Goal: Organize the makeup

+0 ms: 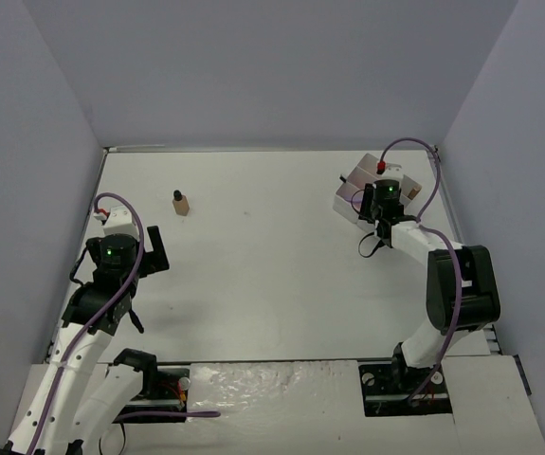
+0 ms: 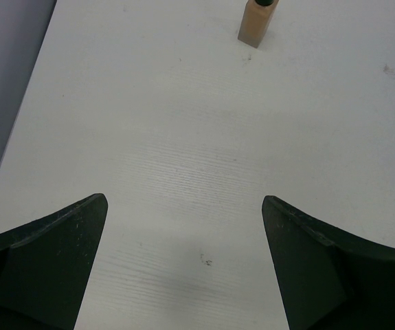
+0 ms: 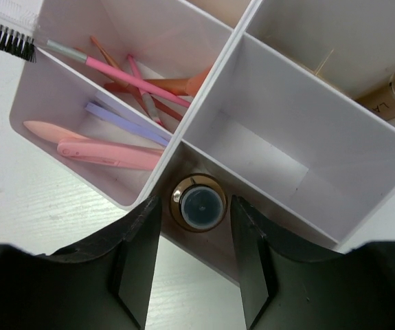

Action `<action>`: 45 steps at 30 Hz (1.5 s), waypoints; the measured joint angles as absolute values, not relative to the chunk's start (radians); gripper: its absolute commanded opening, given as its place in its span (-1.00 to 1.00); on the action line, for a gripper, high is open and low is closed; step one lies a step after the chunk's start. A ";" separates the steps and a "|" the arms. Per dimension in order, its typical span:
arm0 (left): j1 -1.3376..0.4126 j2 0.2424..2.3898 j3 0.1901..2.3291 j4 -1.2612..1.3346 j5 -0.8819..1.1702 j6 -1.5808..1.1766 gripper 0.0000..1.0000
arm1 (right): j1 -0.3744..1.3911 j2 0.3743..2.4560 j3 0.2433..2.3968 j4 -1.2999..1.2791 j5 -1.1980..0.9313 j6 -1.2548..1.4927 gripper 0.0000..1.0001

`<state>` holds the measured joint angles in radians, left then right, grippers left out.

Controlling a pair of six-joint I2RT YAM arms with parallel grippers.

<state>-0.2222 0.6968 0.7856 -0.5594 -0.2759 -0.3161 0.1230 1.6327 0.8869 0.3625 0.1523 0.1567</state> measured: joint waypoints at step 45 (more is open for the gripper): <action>-0.070 2.032 1.488 -0.204 0.107 -0.093 -0.68 | 0.123 0.919 0.832 0.003 -0.249 0.171 1.00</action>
<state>-0.0696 2.0317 1.4883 -0.2038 0.1065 -0.0928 0.1230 0.9188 0.8318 0.0034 -0.2488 0.1712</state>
